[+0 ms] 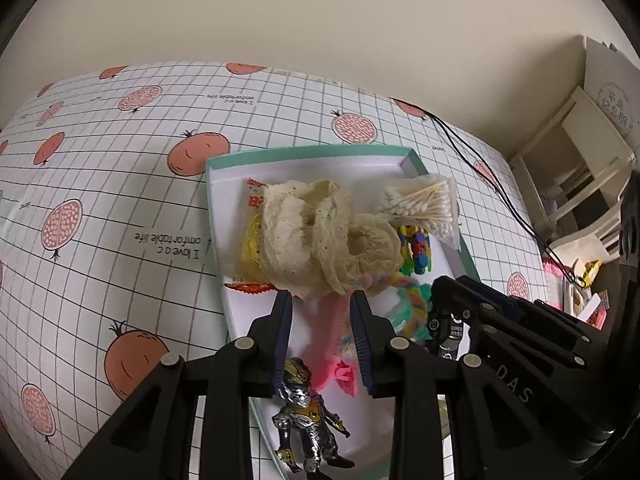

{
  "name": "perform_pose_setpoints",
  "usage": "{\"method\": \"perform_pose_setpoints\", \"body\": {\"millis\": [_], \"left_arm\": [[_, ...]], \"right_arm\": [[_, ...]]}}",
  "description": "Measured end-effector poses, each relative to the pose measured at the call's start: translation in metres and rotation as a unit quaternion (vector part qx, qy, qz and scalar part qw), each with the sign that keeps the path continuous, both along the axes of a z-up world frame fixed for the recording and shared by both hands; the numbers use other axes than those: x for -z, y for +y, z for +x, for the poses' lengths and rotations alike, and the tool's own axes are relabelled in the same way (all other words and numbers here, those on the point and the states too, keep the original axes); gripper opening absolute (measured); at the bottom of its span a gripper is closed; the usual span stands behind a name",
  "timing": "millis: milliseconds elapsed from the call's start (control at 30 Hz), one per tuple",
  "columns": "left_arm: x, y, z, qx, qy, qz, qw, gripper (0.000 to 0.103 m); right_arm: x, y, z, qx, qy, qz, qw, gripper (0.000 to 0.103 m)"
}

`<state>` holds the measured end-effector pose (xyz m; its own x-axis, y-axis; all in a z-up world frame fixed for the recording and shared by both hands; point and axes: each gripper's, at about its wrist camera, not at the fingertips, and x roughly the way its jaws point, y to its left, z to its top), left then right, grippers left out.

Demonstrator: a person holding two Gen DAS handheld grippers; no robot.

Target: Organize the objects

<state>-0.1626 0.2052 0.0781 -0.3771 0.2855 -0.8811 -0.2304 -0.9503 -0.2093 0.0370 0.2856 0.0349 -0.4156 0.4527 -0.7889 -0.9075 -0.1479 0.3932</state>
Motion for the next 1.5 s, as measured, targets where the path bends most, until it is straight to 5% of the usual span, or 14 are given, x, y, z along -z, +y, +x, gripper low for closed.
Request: {"method": "perform_pose_setpoints", "body": {"millis": [67,133,833,1500], "left_arm": [[0.0,-0.004,-0.001,-0.01,0.005,-0.004,0.9999,0.034],[0.0,-0.007,-0.003,-0.016,0.008,-0.007,0.9998,0.05],[0.008,-0.059,-0.017,-0.114,0.032,-0.069,0.9906,0.097],[-0.012,-0.069,-0.014,-0.113,0.076,-0.062,0.9888,0.103]], "right_arm": [[-0.002,0.0,-0.001,0.001,0.001,0.005,1.0,0.029],[-0.004,-0.001,-0.001,0.004,0.001,0.009,1.0,0.047],[-0.004,0.002,-0.01,-0.004,-0.001,0.029,1.0,0.101],[-0.013,-0.006,-0.019,-0.022,-0.014,0.046,0.999,0.103]]}}
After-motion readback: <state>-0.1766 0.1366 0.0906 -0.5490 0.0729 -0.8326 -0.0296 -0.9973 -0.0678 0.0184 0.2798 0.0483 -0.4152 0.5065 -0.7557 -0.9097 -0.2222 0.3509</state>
